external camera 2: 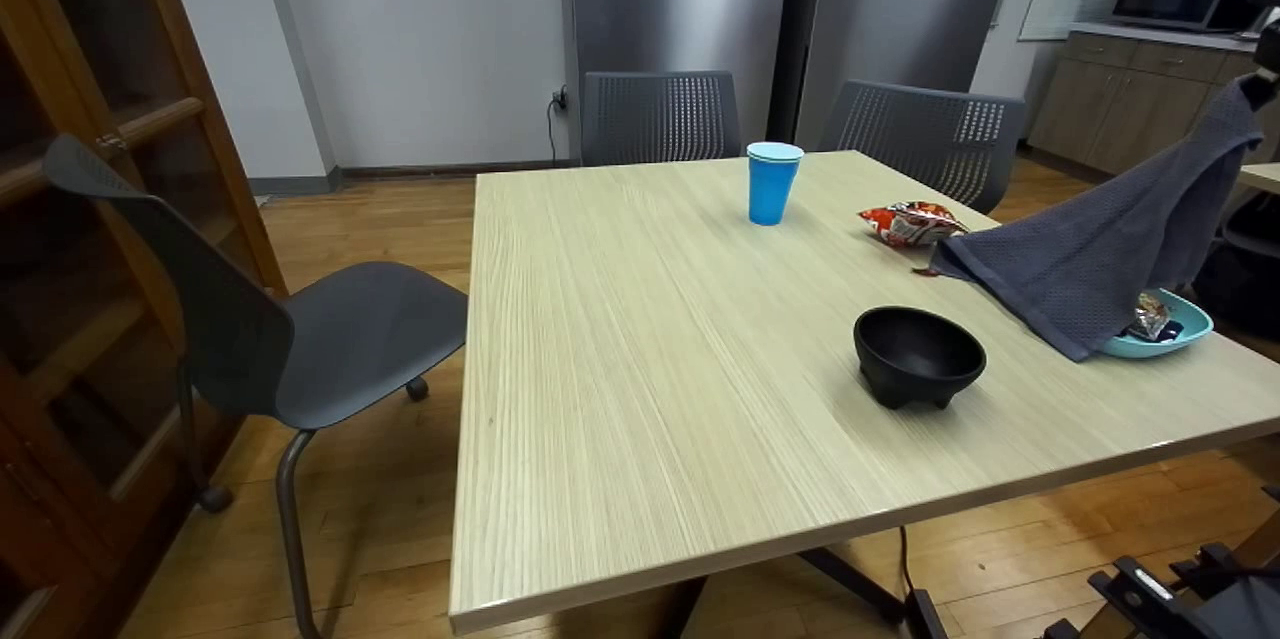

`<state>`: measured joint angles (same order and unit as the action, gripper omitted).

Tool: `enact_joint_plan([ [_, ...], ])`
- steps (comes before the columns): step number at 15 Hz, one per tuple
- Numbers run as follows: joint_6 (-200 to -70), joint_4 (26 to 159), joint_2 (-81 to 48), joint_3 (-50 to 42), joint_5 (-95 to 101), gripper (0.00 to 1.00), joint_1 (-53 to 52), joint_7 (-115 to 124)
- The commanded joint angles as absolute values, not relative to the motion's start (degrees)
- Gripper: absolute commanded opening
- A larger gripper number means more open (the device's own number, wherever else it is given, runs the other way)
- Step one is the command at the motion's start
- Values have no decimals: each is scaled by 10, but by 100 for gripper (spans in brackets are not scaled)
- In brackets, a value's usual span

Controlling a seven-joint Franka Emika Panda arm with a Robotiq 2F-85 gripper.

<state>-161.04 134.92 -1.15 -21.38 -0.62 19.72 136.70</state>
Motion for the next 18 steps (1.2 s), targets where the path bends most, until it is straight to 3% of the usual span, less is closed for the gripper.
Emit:
enact_joint_plan([
  [1,-1611,1328,-31,-223,58,1,199,1415],
  [8,-1609,1315,-48,-251,238,1,189,1527],
  [18,-1609,1308,-112,-255,167,1,163,1480],
])
